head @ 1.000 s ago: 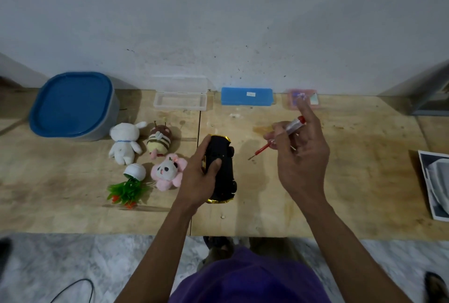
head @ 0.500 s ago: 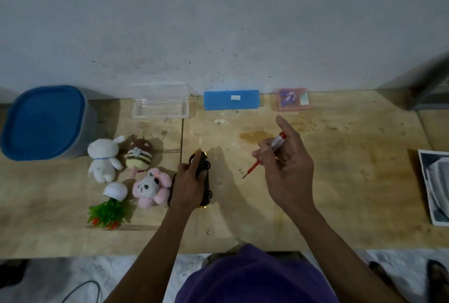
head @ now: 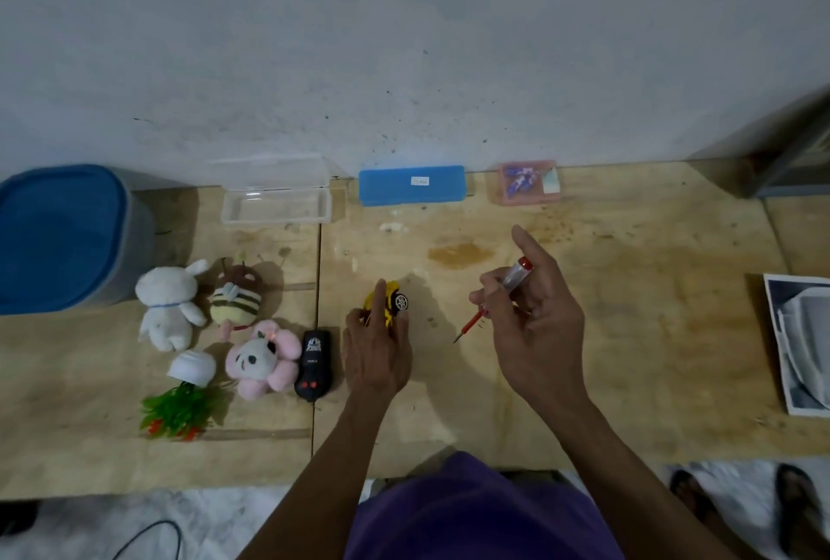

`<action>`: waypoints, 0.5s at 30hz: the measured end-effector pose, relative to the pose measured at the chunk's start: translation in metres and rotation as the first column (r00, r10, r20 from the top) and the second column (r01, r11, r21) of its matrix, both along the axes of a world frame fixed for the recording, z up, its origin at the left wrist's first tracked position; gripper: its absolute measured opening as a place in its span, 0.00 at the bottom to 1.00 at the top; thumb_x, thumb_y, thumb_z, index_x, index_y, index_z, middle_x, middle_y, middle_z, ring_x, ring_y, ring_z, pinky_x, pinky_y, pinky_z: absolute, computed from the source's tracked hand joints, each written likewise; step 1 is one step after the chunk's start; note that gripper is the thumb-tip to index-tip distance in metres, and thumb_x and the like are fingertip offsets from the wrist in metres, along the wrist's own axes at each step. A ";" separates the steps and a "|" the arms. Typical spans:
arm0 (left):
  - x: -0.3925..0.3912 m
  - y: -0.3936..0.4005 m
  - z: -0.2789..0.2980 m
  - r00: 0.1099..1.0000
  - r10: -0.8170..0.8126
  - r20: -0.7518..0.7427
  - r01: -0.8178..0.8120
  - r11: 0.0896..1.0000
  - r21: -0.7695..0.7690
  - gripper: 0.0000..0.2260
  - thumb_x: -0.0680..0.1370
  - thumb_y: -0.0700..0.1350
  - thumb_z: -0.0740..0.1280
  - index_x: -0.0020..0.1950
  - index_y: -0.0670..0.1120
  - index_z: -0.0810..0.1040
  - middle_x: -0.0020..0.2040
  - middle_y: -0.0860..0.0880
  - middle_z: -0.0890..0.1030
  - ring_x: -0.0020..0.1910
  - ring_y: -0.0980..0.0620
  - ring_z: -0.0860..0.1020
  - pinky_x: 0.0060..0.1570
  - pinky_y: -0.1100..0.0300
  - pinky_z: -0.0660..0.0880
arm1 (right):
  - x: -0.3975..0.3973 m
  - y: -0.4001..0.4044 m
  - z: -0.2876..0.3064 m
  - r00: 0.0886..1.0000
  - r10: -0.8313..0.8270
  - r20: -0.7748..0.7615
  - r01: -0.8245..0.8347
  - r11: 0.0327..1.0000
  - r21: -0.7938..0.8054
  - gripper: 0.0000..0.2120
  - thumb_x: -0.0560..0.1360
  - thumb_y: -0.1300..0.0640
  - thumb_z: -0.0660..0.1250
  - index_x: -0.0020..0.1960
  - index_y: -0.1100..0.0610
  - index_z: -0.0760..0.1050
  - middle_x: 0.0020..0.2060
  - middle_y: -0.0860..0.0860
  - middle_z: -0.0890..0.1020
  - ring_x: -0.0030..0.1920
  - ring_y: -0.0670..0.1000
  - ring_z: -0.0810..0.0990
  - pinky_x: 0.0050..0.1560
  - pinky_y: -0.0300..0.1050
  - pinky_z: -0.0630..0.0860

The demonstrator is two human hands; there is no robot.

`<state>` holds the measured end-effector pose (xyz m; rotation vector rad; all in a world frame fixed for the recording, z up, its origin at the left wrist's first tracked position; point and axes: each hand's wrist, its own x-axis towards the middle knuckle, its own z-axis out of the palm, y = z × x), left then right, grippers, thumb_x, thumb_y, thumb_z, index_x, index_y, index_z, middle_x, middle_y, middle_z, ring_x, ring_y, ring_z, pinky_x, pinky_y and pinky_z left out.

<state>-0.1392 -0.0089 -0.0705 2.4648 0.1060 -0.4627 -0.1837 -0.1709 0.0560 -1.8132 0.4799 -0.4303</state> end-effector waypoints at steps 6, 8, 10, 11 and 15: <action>0.003 -0.005 -0.003 0.998 -0.023 -0.055 0.032 0.987 0.160 0.31 0.79 0.56 0.65 0.80 0.60 0.56 0.69 0.39 0.66 0.63 0.37 0.72 0.57 0.43 0.74 | -0.003 -0.003 -0.004 1.000 -0.009 -0.011 0.008 1.000 -0.021 0.25 0.80 0.62 0.66 0.76 0.56 0.66 0.46 0.50 0.84 0.44 0.43 0.86 0.48 0.46 0.85; 0.000 -0.002 -0.003 0.997 -0.019 -0.070 0.036 0.970 0.242 0.32 0.79 0.57 0.66 0.80 0.60 0.56 0.70 0.40 0.65 0.65 0.37 0.70 0.56 0.42 0.75 | -0.003 -0.003 -0.004 1.000 -0.006 -0.014 0.006 1.000 -0.028 0.25 0.80 0.62 0.66 0.76 0.57 0.66 0.46 0.50 0.84 0.44 0.43 0.86 0.48 0.46 0.85; -0.003 0.002 -0.004 0.997 -0.035 -0.068 0.053 0.956 0.287 0.33 0.78 0.58 0.67 0.79 0.60 0.56 0.69 0.40 0.64 0.65 0.37 0.69 0.55 0.42 0.76 | -0.004 -0.002 -0.005 1.000 -0.005 -0.019 0.005 0.999 -0.039 0.25 0.80 0.62 0.66 0.76 0.57 0.66 0.46 0.50 0.84 0.44 0.42 0.86 0.47 0.44 0.84; -0.004 0.004 -0.004 0.997 -0.047 -0.064 0.064 0.952 0.300 0.33 0.77 0.58 0.67 0.79 0.60 0.56 0.69 0.40 0.65 0.64 0.38 0.69 0.54 0.42 0.76 | -0.005 -0.001 -0.005 1.000 -0.005 -0.018 0.004 0.999 -0.042 0.25 0.80 0.62 0.66 0.76 0.56 0.66 0.46 0.50 0.84 0.44 0.42 0.86 0.47 0.43 0.84; -0.004 0.009 -0.003 0.994 -0.076 -0.079 0.097 0.944 0.314 0.33 0.77 0.59 0.67 0.79 0.61 0.56 0.69 0.42 0.64 0.65 0.38 0.68 0.54 0.42 0.76 | -0.009 0.009 -0.006 0.999 -0.006 -0.033 0.005 1.000 -0.024 0.25 0.80 0.62 0.66 0.76 0.53 0.65 0.45 0.48 0.84 0.43 0.41 0.86 0.48 0.43 0.84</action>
